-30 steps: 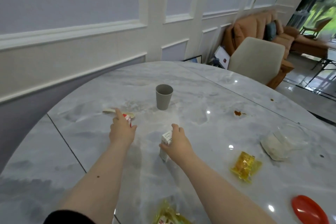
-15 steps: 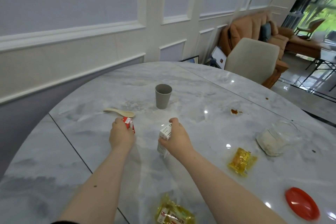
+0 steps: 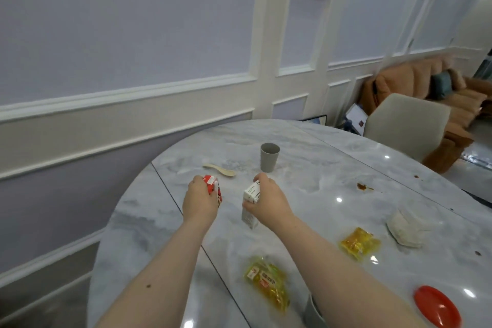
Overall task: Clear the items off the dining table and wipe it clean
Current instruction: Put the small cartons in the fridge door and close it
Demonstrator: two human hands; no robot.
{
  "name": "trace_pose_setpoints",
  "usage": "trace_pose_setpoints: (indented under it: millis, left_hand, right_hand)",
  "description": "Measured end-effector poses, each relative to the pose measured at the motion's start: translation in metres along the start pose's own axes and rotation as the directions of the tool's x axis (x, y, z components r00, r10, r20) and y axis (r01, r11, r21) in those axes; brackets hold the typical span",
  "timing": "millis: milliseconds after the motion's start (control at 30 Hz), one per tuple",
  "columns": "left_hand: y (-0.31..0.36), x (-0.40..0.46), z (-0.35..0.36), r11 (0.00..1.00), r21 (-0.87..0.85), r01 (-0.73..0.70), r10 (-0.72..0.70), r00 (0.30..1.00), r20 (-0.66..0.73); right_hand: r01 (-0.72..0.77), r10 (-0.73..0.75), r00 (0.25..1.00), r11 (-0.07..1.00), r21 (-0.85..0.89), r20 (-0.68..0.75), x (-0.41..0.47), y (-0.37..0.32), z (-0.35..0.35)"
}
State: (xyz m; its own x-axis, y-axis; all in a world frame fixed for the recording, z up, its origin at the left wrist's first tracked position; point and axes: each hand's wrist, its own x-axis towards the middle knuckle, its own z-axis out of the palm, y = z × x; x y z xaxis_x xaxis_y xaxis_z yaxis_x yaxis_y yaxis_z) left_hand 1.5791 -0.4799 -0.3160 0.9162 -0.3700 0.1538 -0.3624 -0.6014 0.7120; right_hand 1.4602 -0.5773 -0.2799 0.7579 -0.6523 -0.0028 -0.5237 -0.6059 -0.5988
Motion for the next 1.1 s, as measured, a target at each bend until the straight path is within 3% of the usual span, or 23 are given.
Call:
trace_pose_setpoints:
  millis: [233,467,767,967,1100]
  left_hand:
    - [-0.015,-0.106,-0.107,0.999,0.013,0.044,-0.042,0.990,-0.134]
    - [-0.062,-0.209,-0.262,0.968,0.038,0.246,-0.220,0.916,-0.334]
    - [-0.147,-0.401,-0.473,0.869,0.047,0.493,-0.354,0.683,-0.639]
    - [-0.194,-0.522,-0.590,0.791,-0.034,0.611,-0.430,0.516,-0.741]
    - [-0.237,-0.603,-0.661,0.754,-0.061,0.654,-0.457,0.455,-0.765]
  right_hand:
    - [0.210,-0.210,0.972,0.978,0.012,0.102,-0.097,-0.053,0.002]
    - [0.406,-0.411,0.887,0.911,0.071,0.210,-0.195,-0.160,0.038]
    - [0.720,-0.726,0.607,0.674,0.165,0.323,-0.397,-0.338,0.105]
    - [0.801,-0.829,0.452,0.540,0.259,0.330,-0.533,-0.432,0.135]
    - [0.817,-0.854,0.403,0.497,0.291,0.328,-0.632,-0.487,0.164]
